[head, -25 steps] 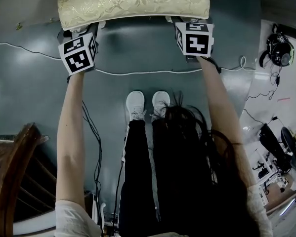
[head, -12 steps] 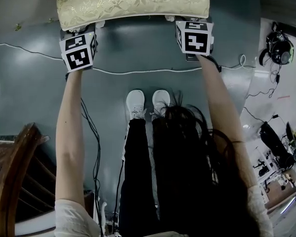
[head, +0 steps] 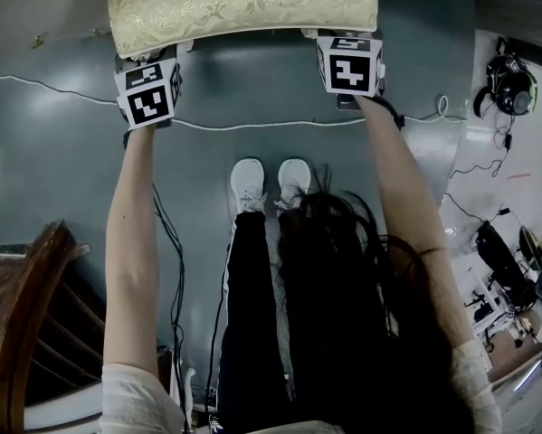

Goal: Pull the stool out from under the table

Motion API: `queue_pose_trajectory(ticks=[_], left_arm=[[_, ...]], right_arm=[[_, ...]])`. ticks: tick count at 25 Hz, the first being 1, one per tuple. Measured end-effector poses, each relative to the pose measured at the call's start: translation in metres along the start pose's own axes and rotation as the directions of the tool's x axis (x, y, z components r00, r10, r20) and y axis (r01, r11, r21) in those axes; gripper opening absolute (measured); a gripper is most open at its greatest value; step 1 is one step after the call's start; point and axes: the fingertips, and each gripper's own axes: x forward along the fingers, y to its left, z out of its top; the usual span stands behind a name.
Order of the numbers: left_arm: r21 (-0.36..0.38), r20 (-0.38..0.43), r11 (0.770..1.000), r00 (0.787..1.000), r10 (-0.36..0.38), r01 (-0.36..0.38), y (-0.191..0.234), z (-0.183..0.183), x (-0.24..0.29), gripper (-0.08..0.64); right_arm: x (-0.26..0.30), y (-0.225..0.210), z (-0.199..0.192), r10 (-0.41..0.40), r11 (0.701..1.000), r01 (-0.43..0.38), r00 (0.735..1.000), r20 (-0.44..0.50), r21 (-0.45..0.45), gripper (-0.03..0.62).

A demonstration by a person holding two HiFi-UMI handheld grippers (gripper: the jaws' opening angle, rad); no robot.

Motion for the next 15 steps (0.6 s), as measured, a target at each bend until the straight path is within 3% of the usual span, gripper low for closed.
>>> queue_pose_trajectory(ticks=[15], left_arm=[[0.012,-0.034,1.000,0.999,-0.012,0.012,-0.023,-0.042,-0.033,0.239]], right_arm=[[-0.030,0.011,-0.046,-0.002,1.000,0.002,1.000,-0.004,0.002,0.242]])
